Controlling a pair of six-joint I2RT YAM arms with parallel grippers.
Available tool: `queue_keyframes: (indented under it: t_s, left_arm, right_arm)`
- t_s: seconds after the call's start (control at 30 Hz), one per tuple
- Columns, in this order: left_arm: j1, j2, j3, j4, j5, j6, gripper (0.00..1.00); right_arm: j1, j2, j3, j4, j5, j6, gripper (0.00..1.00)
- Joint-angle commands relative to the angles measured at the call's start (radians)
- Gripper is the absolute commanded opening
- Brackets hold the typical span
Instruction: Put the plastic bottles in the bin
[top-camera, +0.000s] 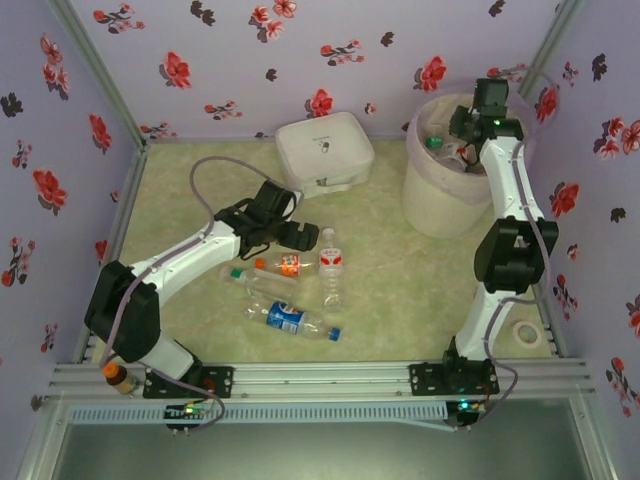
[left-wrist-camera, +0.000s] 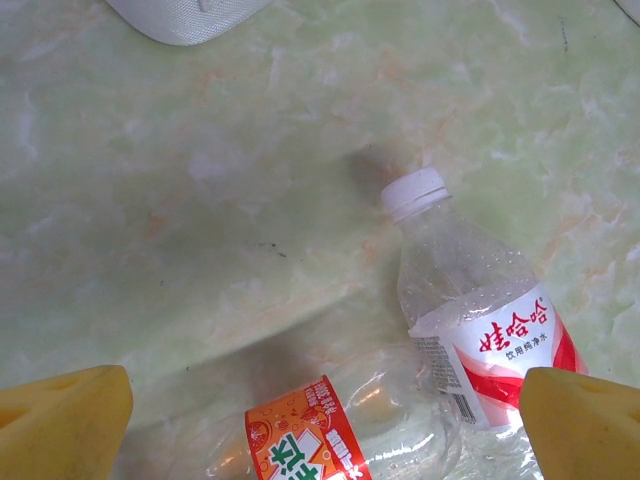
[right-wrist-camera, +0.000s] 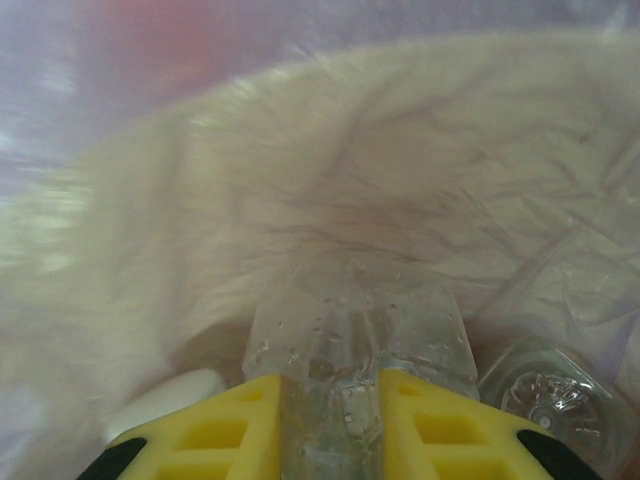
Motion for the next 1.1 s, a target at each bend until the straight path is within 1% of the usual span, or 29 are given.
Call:
queue_keyframes:
  t_s: [0.0,0.07,0.23,0.43,0.63,0.83,0.93,1.07]
  left_arm:
    - [0.007,-0.019,-0.013,-0.005,-0.015,0.014,1.00]
    - [0.007,-0.017,-0.013,-0.002,-0.013,0.012,1.00]
    - [0.008,-0.018,-0.015,-0.008,-0.010,0.017,1.00]
    - [0.008,-0.018,-0.010,-0.009,-0.010,0.015,1.00]
    - [0.007,-0.004,0.003,-0.024,-0.007,0.020,1.00]
    - [0.008,0.012,0.027,-0.035,-0.007,0.026,1.00]
    - [0.009,0.033,0.042,-0.036,-0.007,0.025,1.00]
    - [0.014,0.061,0.063,-0.036,-0.007,0.026,1.00]
  right_arm:
    - [0.016,0.055,-0.064,-0.026,-0.018,0.060,0.29]
    - [0.015,0.054,-0.093,-0.015,-0.007,0.073,0.31]
    - [0.014,0.026,-0.107,-0.024,0.009,0.077,0.47]
    - [0.005,-0.027,-0.011,-0.123,0.044,0.023,0.65]
    - [-0.012,-0.105,0.029,-0.199,0.057,-0.024,0.79]
    - [-0.017,-0.219,0.049,-0.259,0.077,-0.052,0.91]
    - [-0.017,-0.269,0.072,-0.291,0.060,-0.055,0.96]
    - [0.006,-0.327,0.084,-0.344,0.063,-0.065,0.98]
